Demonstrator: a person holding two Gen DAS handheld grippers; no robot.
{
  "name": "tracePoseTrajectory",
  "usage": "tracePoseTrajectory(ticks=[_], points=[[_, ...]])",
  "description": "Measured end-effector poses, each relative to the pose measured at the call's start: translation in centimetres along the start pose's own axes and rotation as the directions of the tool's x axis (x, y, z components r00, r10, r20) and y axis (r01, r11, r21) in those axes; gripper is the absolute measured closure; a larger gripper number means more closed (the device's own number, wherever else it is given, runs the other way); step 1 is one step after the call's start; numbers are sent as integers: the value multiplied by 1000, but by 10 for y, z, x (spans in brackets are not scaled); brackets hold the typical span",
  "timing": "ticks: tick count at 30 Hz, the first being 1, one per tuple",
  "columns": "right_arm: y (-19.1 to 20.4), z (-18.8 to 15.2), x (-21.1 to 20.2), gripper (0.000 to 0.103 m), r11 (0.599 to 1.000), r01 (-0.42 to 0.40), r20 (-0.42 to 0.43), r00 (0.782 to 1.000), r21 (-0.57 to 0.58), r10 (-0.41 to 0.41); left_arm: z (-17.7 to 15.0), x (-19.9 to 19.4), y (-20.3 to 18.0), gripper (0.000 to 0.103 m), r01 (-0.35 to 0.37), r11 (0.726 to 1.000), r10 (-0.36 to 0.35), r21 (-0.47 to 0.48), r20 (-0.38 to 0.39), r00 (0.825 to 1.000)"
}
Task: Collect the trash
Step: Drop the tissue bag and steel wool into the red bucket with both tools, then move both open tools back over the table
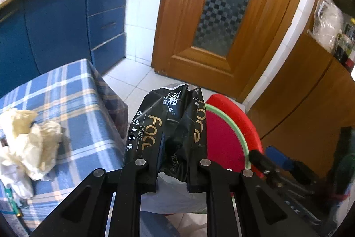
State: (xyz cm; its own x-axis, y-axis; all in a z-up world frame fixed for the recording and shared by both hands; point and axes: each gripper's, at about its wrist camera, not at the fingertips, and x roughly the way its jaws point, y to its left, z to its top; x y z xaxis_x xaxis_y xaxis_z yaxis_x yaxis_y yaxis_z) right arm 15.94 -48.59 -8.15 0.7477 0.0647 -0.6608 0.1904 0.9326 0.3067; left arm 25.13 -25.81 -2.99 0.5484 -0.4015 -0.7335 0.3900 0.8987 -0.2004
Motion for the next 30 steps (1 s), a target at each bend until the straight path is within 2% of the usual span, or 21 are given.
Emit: tracePoseTrajectory(ticks=[4, 7, 9, 10, 11, 25, 30], points=[[-5, 2, -5, 46, 1000, 14, 17, 1000, 7, -15, -1, 19, -10, 87, 22, 999, -21, 26, -39, 999], [-5, 2, -6, 46, 1000, 20, 19, 1000, 7, -20, -2, 28, -18, 81, 35, 998, -32, 48, -61, 998], [-5, 2, -6, 46, 1000, 18, 19, 1000, 9, -18, -3, 30, -22, 74, 24, 998, -20, 66, -58, 998], [-5, 3, -6, 46, 1000, 19, 19, 1000, 8, -19, -4, 29, -23, 66, 18, 997, -15, 72, -54, 998], [-5, 3, -7, 46, 1000, 17, 21, 1000, 9, -17, -5, 28, -24, 62, 17, 997, -14, 76, -50, 999], [10, -2, -31, 46, 1000, -3, 50, 999, 2, 3, -11, -16, -16, 60, 21, 997, -21, 76, -11, 1000], [26, -4, -42, 46, 999, -27, 58, 998, -20, 28, -17, -40, -8, 60, -3, 997, 3, 78, 3, 1000]])
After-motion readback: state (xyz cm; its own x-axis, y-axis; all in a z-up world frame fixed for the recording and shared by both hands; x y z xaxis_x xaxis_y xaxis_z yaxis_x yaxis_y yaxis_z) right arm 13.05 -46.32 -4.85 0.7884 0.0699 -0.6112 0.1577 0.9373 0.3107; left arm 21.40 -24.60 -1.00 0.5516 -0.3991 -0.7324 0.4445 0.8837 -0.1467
